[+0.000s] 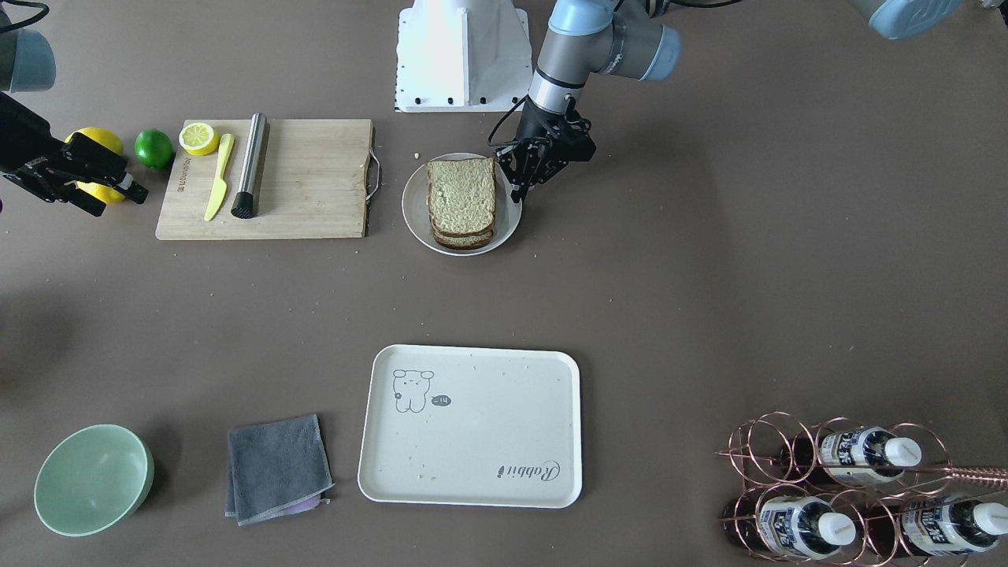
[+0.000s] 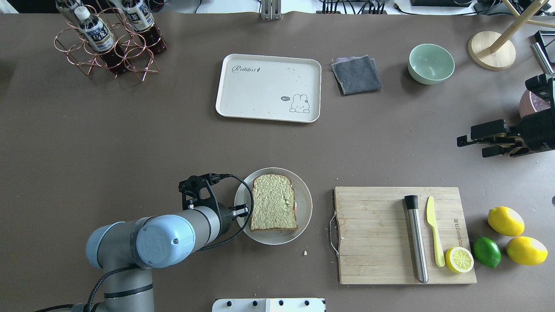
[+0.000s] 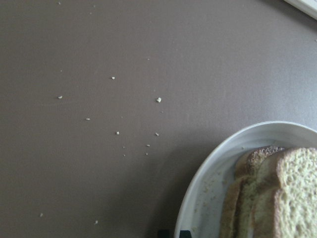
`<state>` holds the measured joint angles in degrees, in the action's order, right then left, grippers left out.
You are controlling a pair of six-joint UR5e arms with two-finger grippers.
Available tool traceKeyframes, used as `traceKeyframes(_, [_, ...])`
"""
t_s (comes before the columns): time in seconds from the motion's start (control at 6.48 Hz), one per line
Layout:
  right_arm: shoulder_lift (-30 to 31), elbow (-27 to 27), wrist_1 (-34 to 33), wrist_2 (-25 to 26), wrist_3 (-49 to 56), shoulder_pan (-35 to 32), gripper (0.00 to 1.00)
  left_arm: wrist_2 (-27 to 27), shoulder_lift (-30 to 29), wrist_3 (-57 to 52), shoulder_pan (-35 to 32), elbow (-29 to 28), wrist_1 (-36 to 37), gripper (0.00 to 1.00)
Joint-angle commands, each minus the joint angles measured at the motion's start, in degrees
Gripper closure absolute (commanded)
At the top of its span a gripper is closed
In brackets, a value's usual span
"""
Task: Make sandwich and place on tray
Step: 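Move the left gripper to the plate rim nearest the robot, then close the left gripper on the white plate rim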
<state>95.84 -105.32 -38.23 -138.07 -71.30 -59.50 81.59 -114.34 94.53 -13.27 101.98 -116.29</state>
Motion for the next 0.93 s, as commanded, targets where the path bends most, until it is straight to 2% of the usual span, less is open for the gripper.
traceKeyframes(0.0, [0.0,0.0,0.0,0.0,-0.2,0.0,0.00,0.5,-0.1,0.0,-1.2,1.0,-0.1,1.00])
traceKeyframes(0.15, [-0.1,0.0,-0.1,-0.1,-0.2,0.0,0.00,0.6,-1.3,1.0,-2.3,1.6,-0.3,1.00])
traceKeyframes(0.31, [-0.1,-0.1,-0.1,-0.2,-0.2,0.0,0.00,2.9,-1.7,1.6,-4.9,3.0,-0.4,1.00])
traceKeyframes(0.46, [0.0,-0.1,-0.1,-0.2,-0.2,0.0,0.00,7.6,-1.8,6.9,-8.0,3.4,-0.3,1.00])
traceKeyframes(0.77, [0.0,-0.2,-0.1,-0.3,-0.2,0.0,0.00,8.4,-4.4,12.8,-14.4,0.3,0.0,1.00])
